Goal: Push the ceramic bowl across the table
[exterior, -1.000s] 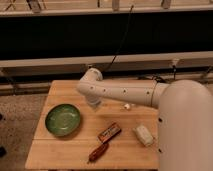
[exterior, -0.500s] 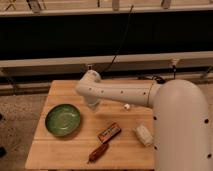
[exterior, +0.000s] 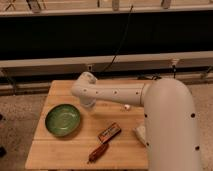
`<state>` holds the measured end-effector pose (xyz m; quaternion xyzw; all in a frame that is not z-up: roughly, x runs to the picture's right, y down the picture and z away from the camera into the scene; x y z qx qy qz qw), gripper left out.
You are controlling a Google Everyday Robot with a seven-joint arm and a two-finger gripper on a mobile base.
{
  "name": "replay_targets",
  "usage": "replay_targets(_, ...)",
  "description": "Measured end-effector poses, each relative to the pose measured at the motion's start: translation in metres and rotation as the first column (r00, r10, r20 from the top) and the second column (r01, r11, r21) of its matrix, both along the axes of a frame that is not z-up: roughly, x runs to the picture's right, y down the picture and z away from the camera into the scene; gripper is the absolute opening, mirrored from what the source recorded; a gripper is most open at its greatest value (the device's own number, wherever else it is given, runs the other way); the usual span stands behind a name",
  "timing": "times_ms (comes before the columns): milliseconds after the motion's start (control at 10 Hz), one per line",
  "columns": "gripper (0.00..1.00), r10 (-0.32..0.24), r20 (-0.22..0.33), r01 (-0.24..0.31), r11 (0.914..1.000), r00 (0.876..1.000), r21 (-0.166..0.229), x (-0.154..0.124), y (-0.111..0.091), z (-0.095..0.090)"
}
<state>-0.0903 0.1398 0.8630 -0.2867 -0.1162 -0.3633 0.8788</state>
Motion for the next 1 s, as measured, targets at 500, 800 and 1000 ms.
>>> replay_targets(500, 0.00, -0.101, 0.063, 0.102, 0.9948, 0.993, -0.006, -0.047, 0.013, -0.009)
replay_targets(800, 0.00, -0.167, 0.097, 0.168, 0.9858, 0.981, -0.002, -0.068, 0.018, -0.018)
replay_targets(1000, 0.00, -0.196, 0.131, 0.197, 0.9804, 0.972, 0.000, -0.090, 0.021, -0.024)
